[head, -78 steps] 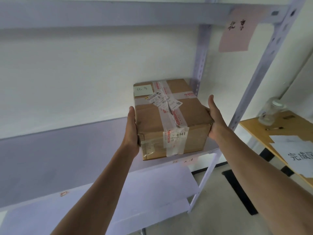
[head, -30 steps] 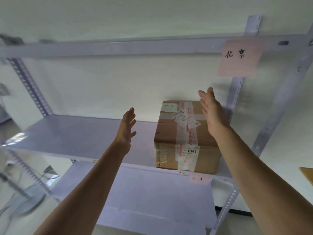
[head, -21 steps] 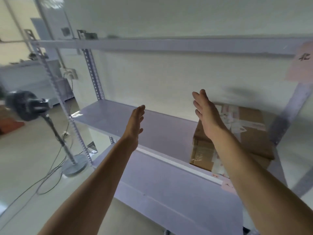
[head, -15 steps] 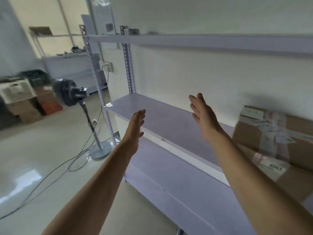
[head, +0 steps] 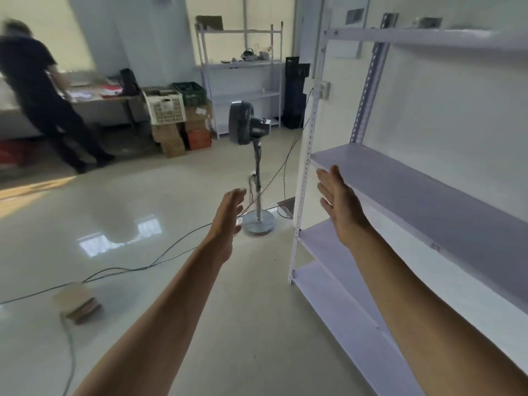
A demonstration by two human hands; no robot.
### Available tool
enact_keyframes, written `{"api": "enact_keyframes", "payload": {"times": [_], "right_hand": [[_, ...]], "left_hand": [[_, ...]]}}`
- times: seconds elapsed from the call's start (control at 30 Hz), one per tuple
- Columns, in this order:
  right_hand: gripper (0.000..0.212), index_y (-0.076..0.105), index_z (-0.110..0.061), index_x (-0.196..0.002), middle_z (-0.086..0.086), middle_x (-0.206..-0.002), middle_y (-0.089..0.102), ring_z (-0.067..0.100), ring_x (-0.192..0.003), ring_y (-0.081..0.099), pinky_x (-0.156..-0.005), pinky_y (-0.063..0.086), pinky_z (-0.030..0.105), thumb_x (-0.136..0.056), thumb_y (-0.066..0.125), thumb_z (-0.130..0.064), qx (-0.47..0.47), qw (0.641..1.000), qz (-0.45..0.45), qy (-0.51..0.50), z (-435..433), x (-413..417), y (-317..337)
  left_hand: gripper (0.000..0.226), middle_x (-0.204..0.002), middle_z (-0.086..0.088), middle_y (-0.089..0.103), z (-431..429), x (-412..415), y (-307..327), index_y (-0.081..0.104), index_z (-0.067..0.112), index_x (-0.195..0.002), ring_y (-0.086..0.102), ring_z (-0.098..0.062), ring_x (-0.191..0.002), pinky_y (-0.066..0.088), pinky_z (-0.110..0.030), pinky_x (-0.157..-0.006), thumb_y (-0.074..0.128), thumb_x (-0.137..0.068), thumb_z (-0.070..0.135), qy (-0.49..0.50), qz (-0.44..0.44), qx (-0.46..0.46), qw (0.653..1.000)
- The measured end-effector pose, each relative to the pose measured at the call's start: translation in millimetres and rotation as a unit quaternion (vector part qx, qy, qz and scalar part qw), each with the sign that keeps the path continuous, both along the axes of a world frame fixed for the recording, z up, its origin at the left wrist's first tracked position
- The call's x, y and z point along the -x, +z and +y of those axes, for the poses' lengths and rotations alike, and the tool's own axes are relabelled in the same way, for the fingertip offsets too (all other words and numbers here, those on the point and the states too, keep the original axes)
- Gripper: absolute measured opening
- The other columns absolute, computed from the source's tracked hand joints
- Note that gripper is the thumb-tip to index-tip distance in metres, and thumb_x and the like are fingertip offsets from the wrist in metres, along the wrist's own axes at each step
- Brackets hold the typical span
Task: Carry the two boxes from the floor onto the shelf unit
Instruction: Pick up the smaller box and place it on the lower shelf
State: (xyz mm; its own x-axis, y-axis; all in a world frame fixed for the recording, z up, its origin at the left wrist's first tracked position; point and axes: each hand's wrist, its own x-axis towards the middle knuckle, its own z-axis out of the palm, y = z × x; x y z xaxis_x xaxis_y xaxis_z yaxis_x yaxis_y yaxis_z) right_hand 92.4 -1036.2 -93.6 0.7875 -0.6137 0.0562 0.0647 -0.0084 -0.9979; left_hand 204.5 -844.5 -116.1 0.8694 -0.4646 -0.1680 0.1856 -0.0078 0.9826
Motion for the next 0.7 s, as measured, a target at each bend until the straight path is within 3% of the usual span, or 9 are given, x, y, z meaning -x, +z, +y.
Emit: {"api": "enact_keyframes", "payload": {"times": [0.23, 0.37, 0.53, 0.7], "right_hand": [[0.062, 0.046, -0.017, -0.152, -0.003, -0.159, 0.043, 0.018, -0.150, 0.035, -0.125, 0.024, 0.041, -0.106, 0.029, -0.056, -0.013, 0.996, 0.019, 0.085, 96, -108, -19], [0.064, 0.041, -0.017, -0.155, 0.000, -0.165, 0.037, 0.018, -0.151, 0.033, -0.125, 0.022, 0.044, -0.107, 0.026, -0.056, -0.019, 0.990, 0.034, 0.139, 141, -160, -33], [0.066, 0.040, -0.016, -0.155, 0.000, -0.165, 0.036, 0.017, -0.151, 0.033, -0.124, 0.023, 0.042, -0.106, 0.027, -0.058, -0.029, 0.976, 0.057, 0.206, 191, -221, -57], [0.066, 0.041, -0.018, -0.155, -0.004, -0.164, 0.038, 0.015, -0.150, 0.034, -0.124, 0.023, 0.041, -0.105, 0.029, -0.058, -0.049, 0.958, 0.077, 0.270, 232, -292, -82]], "left_hand": [[0.051, -0.152, 0.007, 0.056, 118, -64, -13, 0.057, 0.037, -0.126, 0.052, -0.013, -0.136, 0.039, -0.044, -0.110, 0.051, -0.079, 0.057, 0.066, 0.019, -0.013, 0.998], [0.040, -0.150, 0.009, 0.057, 167, -91, -24, 0.058, 0.042, -0.118, 0.053, -0.013, -0.137, 0.037, -0.048, -0.117, 0.051, -0.081, 0.057, 0.113, 0.036, -0.018, 0.993], [0.027, -0.157, 0.006, 0.055, 216, -124, -44, 0.056, 0.035, -0.131, 0.050, -0.015, -0.143, 0.036, -0.050, -0.120, 0.049, -0.106, 0.044, 0.177, 0.062, -0.024, 0.982], [0.031, -0.154, 0.003, 0.059, 256, -169, -62, 0.060, 0.029, -0.134, 0.054, -0.016, -0.139, 0.037, -0.049, -0.119, 0.052, -0.106, 0.041, 0.248, 0.081, -0.036, 0.965]]}}
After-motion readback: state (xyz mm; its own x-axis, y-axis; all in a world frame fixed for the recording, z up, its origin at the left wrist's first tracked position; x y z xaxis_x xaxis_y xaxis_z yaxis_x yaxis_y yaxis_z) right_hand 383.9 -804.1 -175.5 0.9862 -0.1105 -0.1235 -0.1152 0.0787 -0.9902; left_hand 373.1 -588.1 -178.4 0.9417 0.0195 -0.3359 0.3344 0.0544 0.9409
